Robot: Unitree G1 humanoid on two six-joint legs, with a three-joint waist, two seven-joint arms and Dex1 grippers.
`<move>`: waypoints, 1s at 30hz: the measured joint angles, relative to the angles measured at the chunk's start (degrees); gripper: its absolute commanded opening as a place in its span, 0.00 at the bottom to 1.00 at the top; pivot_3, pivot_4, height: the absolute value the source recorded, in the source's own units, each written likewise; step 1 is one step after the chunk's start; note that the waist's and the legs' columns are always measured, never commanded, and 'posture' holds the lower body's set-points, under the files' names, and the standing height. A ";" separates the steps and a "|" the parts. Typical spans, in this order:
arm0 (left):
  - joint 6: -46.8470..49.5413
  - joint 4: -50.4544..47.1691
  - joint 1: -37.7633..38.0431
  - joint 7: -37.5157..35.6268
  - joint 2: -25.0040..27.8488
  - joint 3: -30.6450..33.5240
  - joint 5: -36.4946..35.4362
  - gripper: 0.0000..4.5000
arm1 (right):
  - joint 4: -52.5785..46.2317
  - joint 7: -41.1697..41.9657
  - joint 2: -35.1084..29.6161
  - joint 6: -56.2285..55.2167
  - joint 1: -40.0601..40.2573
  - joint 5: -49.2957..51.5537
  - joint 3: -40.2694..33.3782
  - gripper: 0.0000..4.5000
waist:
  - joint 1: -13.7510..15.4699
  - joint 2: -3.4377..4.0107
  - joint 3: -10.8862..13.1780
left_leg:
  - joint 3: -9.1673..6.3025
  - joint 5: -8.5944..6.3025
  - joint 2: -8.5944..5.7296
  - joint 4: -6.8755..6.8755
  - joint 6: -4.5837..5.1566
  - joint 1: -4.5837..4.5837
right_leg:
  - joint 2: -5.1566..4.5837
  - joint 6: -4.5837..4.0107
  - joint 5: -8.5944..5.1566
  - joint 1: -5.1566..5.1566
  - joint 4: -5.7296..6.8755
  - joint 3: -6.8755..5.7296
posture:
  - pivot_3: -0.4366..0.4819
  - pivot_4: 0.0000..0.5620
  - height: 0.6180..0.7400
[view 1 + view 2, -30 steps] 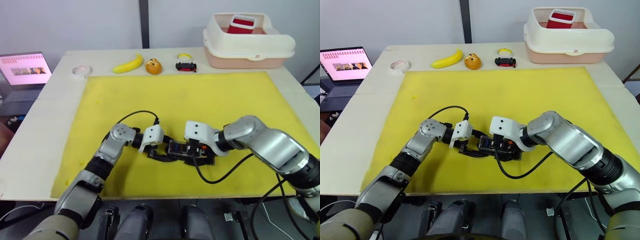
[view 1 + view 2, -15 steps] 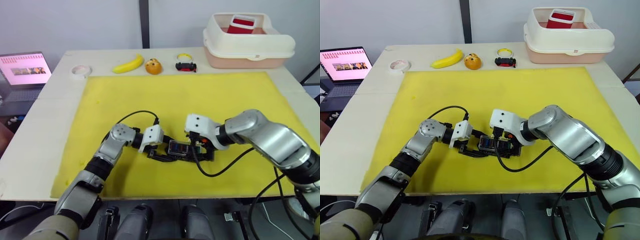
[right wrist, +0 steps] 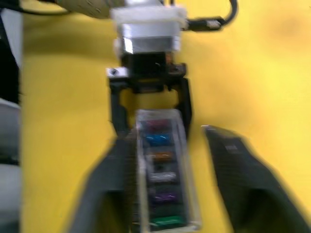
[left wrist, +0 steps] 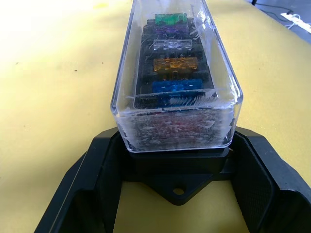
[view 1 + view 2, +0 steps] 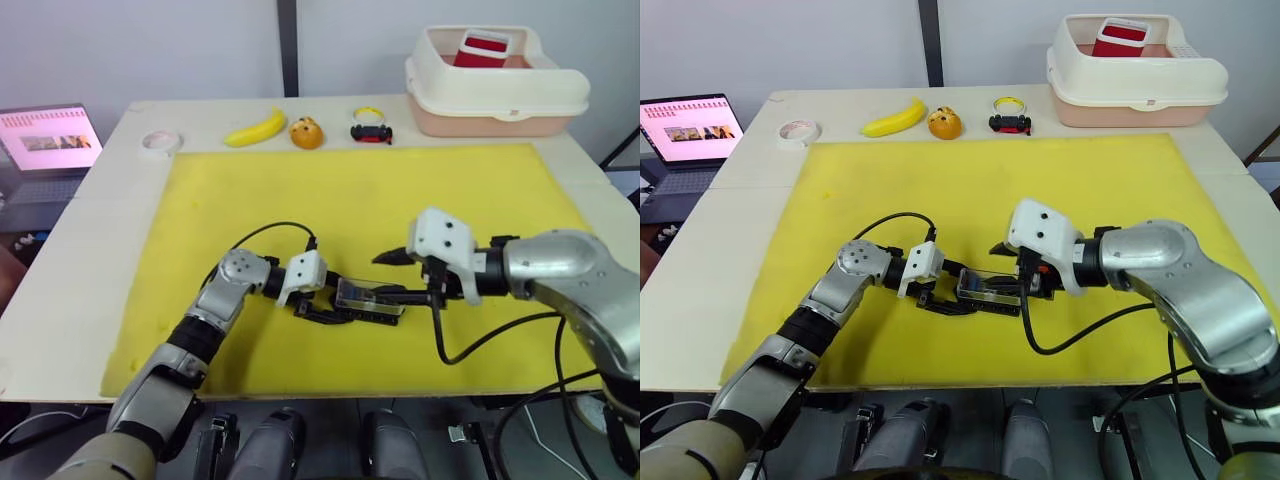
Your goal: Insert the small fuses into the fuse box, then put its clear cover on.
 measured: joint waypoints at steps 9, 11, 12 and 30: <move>-0.03 0.06 -0.06 -0.15 -0.10 -0.01 0.05 0.57 | 1.46 -6.06 4.88 -7.14 6.30 -0.36 -1.46 0.01 | -0.02 0.00 0.00 | 0.00 0.00 0.00 0.00 0.00 0.00 | 0.00 0.00 0.00 0.01 0.00 0.00 | 0.48 0.27 1.00; -0.04 0.08 -0.06 -0.21 -0.06 0.01 0.05 0.57 | 2.29 -6.94 5.24 -8.44 6.63 -1.01 -1.26 0.01 | -0.02 0.00 0.00 | 0.00 0.00 0.00 0.00 0.00 0.00 | 0.00 0.00 0.00 0.00 0.00 0.00 | 0.48 0.27 1.00; -0.04 0.08 -0.06 -0.21 -0.06 0.02 0.05 0.57 | 2.68 -7.34 5.45 -8.94 6.68 -1.34 -1.09 0.01 | -0.03 0.00 0.00 | 0.00 0.00 0.00 0.00 0.00 0.01 | 0.01 0.00 0.00 0.01 0.00 0.00 | 0.48 0.27 1.00; 0.08 0.46 0.04 -0.15 -0.04 -0.18 0.99 0.57 | 8.93 -8.42 4.14 -16.00 11.98 -7.54 9.49 0.01 | -0.14 0.11 -0.55 | 0.03 -0.01 0.00 -0.05 0.02 0.17 | 0.02 0.02 -0.02 0.17 -0.03 0.02 | 0.48 0.27 1.00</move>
